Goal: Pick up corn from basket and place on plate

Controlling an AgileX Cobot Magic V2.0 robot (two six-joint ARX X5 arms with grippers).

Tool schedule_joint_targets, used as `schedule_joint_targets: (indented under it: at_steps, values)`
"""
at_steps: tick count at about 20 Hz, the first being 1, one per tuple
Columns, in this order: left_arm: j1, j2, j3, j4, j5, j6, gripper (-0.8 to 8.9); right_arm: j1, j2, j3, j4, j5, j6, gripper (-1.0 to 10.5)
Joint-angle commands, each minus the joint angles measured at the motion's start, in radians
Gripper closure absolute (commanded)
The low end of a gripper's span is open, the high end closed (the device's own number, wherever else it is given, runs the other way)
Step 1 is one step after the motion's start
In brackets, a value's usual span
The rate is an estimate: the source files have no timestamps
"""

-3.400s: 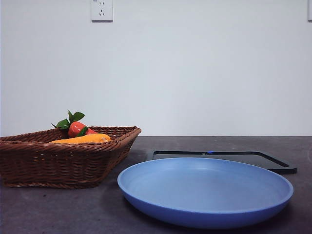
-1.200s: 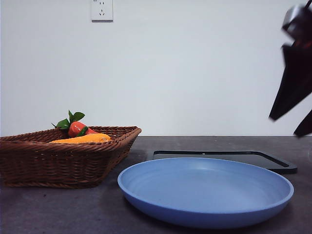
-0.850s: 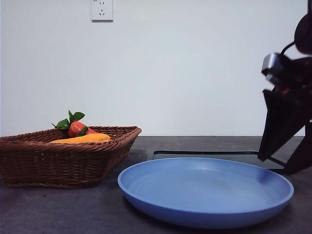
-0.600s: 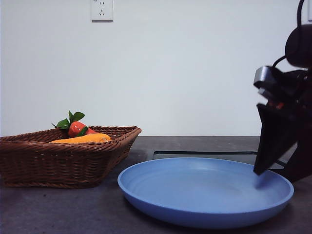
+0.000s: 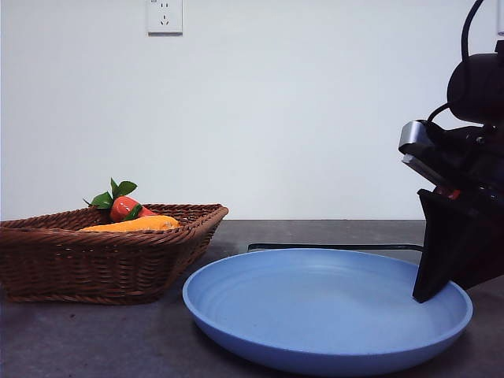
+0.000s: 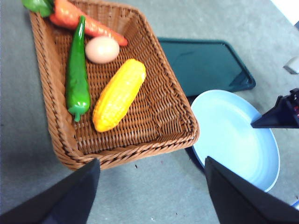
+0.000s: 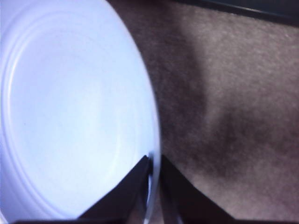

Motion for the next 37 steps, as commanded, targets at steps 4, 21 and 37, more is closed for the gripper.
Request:
schedule_joint_targets:
  at_steps: [4,21,37]
  values:
    - [-0.051,0.148,0.052,0.139,-0.023,0.024,4.48,-0.016,-0.108,0.048,-0.084,0.022,0.005,9.5]
    - [-0.401,1.011,0.465,0.240,-0.407,0.317,4.48,-0.095,-0.515,0.077,-0.255,0.018,0.012,9.5]
    - [-0.415,1.247,0.509,0.246,-0.443,0.334,5.85,-0.095,-0.513,0.077,-0.250,0.019,0.012,9.5]
